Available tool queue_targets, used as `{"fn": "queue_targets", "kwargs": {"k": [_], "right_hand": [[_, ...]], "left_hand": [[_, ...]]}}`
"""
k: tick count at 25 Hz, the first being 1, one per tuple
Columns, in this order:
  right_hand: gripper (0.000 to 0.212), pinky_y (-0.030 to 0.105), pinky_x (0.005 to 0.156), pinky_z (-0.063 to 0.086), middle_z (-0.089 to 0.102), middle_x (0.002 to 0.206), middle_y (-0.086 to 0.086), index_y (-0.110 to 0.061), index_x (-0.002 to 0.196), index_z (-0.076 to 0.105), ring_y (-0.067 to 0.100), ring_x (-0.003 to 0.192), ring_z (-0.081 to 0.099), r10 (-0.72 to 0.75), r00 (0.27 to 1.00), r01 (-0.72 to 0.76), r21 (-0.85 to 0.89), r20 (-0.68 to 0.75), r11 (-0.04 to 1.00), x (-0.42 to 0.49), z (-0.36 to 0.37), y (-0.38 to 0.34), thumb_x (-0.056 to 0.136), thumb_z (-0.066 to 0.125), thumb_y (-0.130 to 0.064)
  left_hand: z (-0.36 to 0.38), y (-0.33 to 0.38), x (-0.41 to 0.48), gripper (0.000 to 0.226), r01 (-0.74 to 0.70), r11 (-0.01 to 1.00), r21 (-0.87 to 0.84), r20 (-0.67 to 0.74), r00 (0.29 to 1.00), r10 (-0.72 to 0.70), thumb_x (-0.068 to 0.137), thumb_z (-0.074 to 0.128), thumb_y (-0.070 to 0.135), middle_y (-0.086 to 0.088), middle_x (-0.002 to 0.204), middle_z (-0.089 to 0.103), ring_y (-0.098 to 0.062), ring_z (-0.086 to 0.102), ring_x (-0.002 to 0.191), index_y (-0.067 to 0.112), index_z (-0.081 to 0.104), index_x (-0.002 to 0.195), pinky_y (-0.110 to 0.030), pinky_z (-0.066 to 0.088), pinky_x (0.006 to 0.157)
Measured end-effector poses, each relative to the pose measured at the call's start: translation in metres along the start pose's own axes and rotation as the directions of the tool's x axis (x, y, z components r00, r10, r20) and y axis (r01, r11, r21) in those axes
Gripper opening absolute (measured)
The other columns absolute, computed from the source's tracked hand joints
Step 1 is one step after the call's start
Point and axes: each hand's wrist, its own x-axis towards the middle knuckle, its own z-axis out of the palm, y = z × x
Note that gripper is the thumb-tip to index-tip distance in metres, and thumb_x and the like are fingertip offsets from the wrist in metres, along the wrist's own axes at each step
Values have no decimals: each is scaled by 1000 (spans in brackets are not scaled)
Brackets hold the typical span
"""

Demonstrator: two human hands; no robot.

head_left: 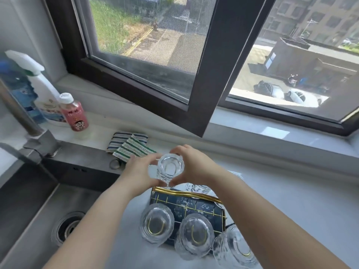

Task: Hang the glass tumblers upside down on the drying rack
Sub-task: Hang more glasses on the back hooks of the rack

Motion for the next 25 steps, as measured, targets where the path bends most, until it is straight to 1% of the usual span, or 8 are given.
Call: {"fn": "queue_targets", "kwargs": {"k": [2, 5, 6, 8, 14, 18, 22, 25], "right_hand": [[84, 35, 89, 45, 53, 130, 3, -20, 127, 42, 24, 110, 53, 5, 1000, -5, -4, 23, 1000, 2, 3, 3, 57, 85, -39], [84, 38, 90, 46, 56, 129, 5, -19, 126, 42, 26, 110, 53, 15, 999, -15, -4, 36, 1000, 4, 3, 6, 57, 85, -38], [84, 39, 90, 47, 57, 128, 5, -19, 126, 41, 26, 110, 54, 15, 999, -14, -8, 39, 1000, 4, 2, 7, 57, 85, -38], [84, 40, 90, 47, 58, 126, 5, -19, 125, 41, 26, 109, 54, 11, 999, -10, -8, 41, 1000, 4, 2, 8, 56, 85, -39], [83, 41, 90, 47, 58, 126, 6, -19, 124, 41, 26, 108, 54, -10, 999, 9, 19, 43, 1000, 5, 6, 11, 57, 85, -39], [85, 38, 92, 44, 56, 130, 5, -19, 127, 40, 26, 112, 52, -8, 999, 7, 41, 33, 999, 5, 7, 13, 58, 84, -38], [95, 40, 103, 41, 47, 141, 4, -21, 136, 32, 25, 124, 47, -23, 998, 19, 81, 49, 996, -2, 3, 15, 58, 85, -37], [95, 42, 107, 37, 46, 141, 3, -25, 137, 32, 22, 127, 44, -5, 1000, 6, 129, -5, 992, -17, -17, 33, 58, 84, -37]], "left_hand": [[5, -5, 2, 75, 29, 999, -28, 8, 1000, -29, 60, 84, 30, 16, 99, 57, -21, 37, 122, 39, 46, 124, -40, 34, 97], [9, -7, 5, 74, 17, 999, -46, 8, 1000, -17, 61, 83, 27, 12, 110, 60, -16, 42, 119, 37, 47, 125, -38, 37, 95], [8, -5, 4, 73, 10, 998, -58, 14, 1000, -9, 62, 83, 25, 12, 113, 60, -12, 44, 115, 37, 48, 124, -35, 37, 93], [8, -4, 3, 70, 3, 997, -79, 35, 999, 0, 64, 82, 20, 13, 112, 57, -5, 45, 106, 35, 49, 123, -29, 34, 88], [7, -2, 1, 69, 1, 994, -112, 60, 998, 6, 63, 82, 16, 13, 110, 61, -1, 53, 99, 34, 51, 122, -24, 38, 85], [8, -1, 1, 69, -3, 992, -122, 65, 998, 11, 65, 82, 13, 12, 109, 60, 2, 52, 96, 33, 50, 122, -24, 38, 84], [9, -3, 0, 74, 24, 993, -120, 95, 995, -12, 66, 80, 12, 8, 120, 57, -7, 52, 107, 31, 44, 128, -27, 40, 90], [-2, -2, 1, 79, 9, 997, -73, 114, 993, -1, 66, 81, 17, 8, 130, 53, -9, 49, 116, 32, 40, 131, -32, 41, 96]]}}
